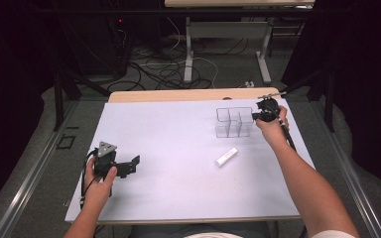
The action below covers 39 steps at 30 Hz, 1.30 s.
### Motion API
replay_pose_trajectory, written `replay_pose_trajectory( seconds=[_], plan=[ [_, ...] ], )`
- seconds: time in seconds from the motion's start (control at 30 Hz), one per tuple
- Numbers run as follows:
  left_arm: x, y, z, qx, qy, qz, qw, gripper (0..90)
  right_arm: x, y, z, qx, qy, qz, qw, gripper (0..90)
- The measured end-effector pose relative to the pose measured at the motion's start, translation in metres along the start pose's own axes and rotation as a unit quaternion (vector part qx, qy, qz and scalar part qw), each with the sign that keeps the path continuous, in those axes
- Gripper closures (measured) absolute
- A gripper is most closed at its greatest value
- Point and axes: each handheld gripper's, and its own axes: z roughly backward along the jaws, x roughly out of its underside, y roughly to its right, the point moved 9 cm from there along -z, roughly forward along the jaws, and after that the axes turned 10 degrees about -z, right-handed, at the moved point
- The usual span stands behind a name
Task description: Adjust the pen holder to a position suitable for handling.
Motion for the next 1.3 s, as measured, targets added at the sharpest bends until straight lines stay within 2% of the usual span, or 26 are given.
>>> replay_pose_trajectory(
  seconds=[0.07,0.23,0.27,0.47,0.57,0.73,0.93,1.3],
  plan=[
    [0.000,0.000,-0.001,-0.003,0.003,0.001,1.0000,0.1,0.000,-0.002,0.000,-0.002,-0.002,0.002,1.0000,90.0],
    [0.000,0.000,0.000,-0.001,0.002,0.000,1.0000,0.1,0.002,-0.019,-0.002,-0.012,-0.002,0.011,0.9999,90.0],
    [0.000,0.000,0.000,0.000,0.002,0.000,1.0000,0.1,0.004,-0.026,-0.003,-0.016,-0.002,0.014,0.9998,90.0],
    [-0.001,0.000,-0.001,-0.003,0.005,-0.001,1.0000,0.1,0.006,-0.040,-0.005,-0.029,-0.005,0.024,0.9993,90.0],
    [-0.001,0.000,-0.001,-0.001,0.003,-0.003,1.0000,0.1,0.007,-0.052,-0.007,-0.036,-0.007,0.023,0.9991,90.0],
    [-0.001,0.000,-0.001,-0.001,0.002,-0.004,1.0000,0.1,0.010,-0.070,-0.011,-0.047,-0.011,0.039,0.9981,90.0],
    [-0.001,0.000,0.000,-0.001,0.004,-0.004,1.0000,0.1,0.014,-0.091,-0.016,-0.061,-0.018,0.039,0.9972,90.0],
    [-0.001,0.000,0.000,0.000,0.002,-0.005,1.0000,0.1,0.014,-0.112,-0.023,-0.073,-0.017,0.042,0.9963,90.0]
  ],
)
